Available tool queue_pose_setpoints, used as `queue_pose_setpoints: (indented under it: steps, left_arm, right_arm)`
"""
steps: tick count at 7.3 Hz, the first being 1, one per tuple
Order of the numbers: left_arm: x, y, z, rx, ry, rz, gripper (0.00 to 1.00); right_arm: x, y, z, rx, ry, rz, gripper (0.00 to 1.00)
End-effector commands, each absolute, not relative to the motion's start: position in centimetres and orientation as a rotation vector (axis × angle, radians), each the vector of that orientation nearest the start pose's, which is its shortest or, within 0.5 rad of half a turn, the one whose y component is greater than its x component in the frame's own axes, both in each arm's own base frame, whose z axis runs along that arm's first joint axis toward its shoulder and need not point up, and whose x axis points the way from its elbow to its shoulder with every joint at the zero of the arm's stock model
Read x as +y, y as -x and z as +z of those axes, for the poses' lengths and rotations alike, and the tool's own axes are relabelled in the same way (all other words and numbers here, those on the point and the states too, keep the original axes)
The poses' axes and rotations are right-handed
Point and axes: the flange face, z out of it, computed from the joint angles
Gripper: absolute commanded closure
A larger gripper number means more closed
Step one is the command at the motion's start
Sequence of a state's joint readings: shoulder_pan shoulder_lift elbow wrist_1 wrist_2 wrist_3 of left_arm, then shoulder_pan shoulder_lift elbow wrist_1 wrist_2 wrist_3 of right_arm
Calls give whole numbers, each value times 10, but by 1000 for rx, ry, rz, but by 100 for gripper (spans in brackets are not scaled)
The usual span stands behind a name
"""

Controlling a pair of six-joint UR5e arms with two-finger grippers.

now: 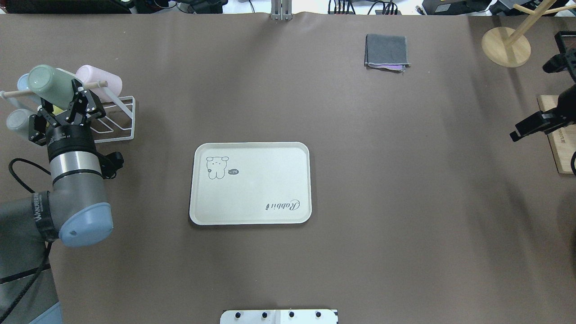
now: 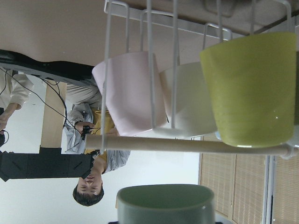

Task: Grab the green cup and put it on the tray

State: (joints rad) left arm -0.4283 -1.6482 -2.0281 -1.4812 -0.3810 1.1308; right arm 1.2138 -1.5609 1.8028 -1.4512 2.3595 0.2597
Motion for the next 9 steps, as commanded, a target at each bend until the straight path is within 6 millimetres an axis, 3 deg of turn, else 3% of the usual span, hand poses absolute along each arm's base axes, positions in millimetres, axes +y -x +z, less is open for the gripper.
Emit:
queue_pose_setpoints:
  steps: [1, 3, 4, 5, 7, 9]
  left_arm:
    - [-402, -321, 331, -1291, -740, 1580, 77]
    - [-404, -322, 321, -1055, -1072, 1508, 78]
    - [-404, -328, 317, -846, -1219, 1389, 78]
    - [-400, -341, 315, -544, -1351, 1243, 78]
    - [-403, -376, 298, -169, -1464, 1063, 78]
    - [-400, -420, 281, 432, -1525, 808, 83]
  right_arm:
    - [-487, 53, 552, -806, -63, -225, 0]
    - [-461, 10, 588, -788, -34, -199, 0]
    - [-458, 0, 593, -778, -20, -169, 0]
    - [-455, -8, 598, -774, 16, -137, 0]
    - [-455, -14, 602, -775, 23, -120, 0]
    - [-455, -14, 604, -756, 26, -119, 0]
